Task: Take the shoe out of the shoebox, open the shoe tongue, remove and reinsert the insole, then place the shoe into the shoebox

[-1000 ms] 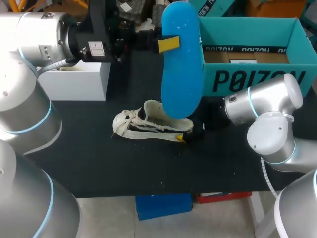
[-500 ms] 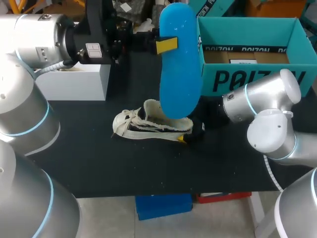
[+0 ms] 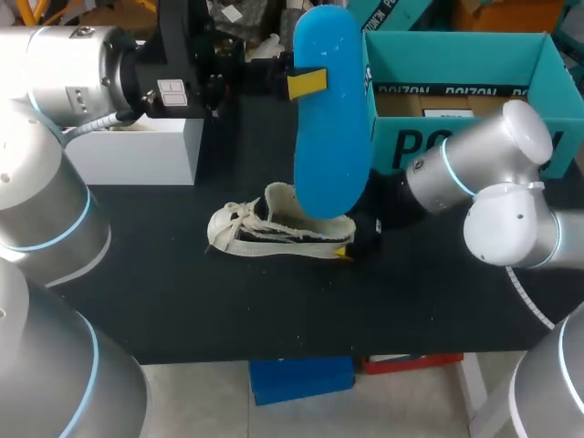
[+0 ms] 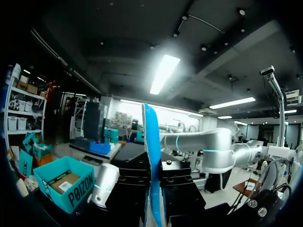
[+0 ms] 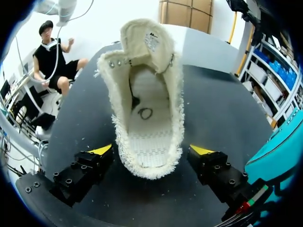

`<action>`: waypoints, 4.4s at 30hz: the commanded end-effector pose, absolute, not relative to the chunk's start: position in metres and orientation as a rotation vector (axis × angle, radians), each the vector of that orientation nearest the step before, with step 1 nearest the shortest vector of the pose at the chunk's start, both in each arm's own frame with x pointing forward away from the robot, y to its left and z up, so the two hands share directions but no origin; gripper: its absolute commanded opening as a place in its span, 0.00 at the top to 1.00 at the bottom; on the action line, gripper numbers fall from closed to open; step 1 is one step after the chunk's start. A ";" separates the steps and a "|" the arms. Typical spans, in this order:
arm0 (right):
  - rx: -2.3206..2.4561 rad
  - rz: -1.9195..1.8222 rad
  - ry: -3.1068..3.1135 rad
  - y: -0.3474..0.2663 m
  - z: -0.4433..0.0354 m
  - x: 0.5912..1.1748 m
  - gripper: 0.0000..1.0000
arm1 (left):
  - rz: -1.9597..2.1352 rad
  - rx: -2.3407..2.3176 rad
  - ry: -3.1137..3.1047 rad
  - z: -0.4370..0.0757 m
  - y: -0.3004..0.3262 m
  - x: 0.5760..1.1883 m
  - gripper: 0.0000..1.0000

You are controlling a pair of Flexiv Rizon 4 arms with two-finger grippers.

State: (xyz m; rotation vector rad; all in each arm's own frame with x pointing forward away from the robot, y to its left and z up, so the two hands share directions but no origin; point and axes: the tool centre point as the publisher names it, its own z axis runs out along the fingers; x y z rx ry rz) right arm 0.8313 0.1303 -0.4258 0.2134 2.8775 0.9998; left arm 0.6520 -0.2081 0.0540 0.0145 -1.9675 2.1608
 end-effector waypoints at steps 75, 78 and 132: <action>0.119 0.388 3.050 0.137 -0.389 0.846 0.00 | 2.161 0.017 -1.970 0.054 -0.209 0.651 1.00; 0.119 0.486 3.030 0.136 -0.388 0.847 0.00 | 2.161 0.017 -1.970 0.054 -0.209 0.651 1.00; 0.180 1.215 2.842 0.121 -0.420 0.833 0.00 | 2.161 0.017 -1.970 0.054 -0.209 0.651 1.00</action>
